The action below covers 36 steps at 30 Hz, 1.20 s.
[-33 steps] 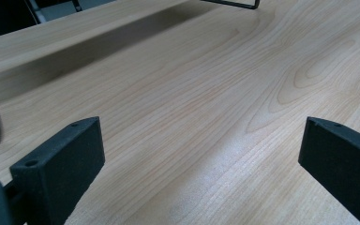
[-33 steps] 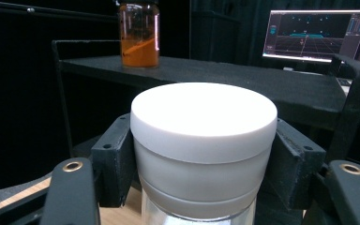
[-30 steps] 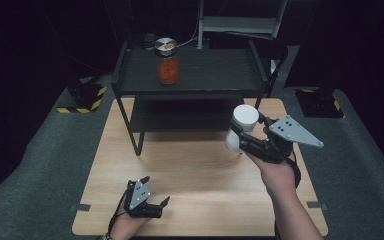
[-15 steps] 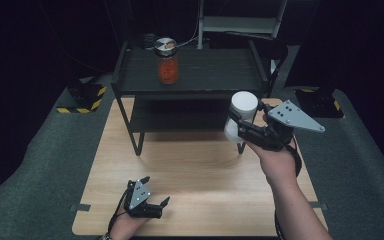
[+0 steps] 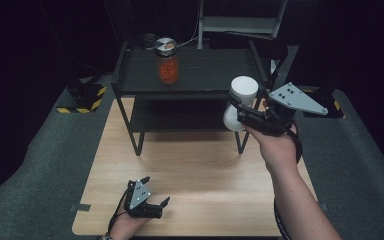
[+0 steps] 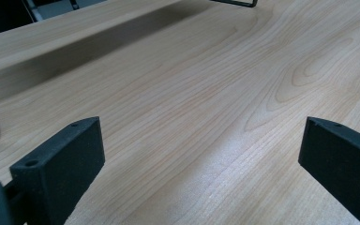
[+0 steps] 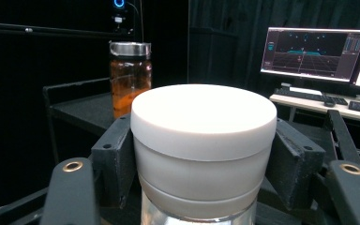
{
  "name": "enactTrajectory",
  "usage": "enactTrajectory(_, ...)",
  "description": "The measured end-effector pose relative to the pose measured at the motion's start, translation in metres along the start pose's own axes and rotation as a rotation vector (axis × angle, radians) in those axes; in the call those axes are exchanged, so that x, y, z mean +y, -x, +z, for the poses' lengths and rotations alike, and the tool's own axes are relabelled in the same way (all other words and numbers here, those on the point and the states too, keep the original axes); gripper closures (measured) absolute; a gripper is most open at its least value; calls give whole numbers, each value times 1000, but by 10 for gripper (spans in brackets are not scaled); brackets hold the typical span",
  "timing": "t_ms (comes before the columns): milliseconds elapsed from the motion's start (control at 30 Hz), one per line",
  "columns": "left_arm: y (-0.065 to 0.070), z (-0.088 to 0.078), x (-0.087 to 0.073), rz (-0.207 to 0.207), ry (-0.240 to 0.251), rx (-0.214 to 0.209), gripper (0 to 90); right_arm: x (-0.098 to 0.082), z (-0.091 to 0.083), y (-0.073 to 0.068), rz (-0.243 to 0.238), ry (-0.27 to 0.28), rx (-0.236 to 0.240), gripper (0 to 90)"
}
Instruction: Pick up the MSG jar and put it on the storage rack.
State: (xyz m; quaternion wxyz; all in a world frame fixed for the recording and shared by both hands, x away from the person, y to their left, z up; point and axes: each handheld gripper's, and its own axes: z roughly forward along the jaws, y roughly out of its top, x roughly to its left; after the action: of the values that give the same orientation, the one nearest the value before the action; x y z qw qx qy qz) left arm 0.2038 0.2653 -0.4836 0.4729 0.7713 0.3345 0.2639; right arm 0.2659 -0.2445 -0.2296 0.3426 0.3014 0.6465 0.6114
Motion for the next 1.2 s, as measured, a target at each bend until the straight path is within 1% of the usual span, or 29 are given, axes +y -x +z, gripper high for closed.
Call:
enactTrajectory(267,-1,0,-1,-6,3,-2,9,13,10,1,-1,7,-8,337)
enactTrajectory(367,-1,0,-1,-5,5,-4,9,18,13,2,8,10,-9,337)
enactTrajectory(500,-1,-1,-1,-6,6,-7,9,24,19,5,31,16,-1,337)
enactTrajectory(667,-2,-1,-1,-6,7,-9,8,33,27,4,24,17,-10,337)
enactTrajectory(933,-3,-1,-2,-6,8,-12,8,47,46,7,29,11,-31,337)
enactTrajectory(1200,-4,-2,-2,-10,12,-16,8,56,70,9,24,0,-48,336)
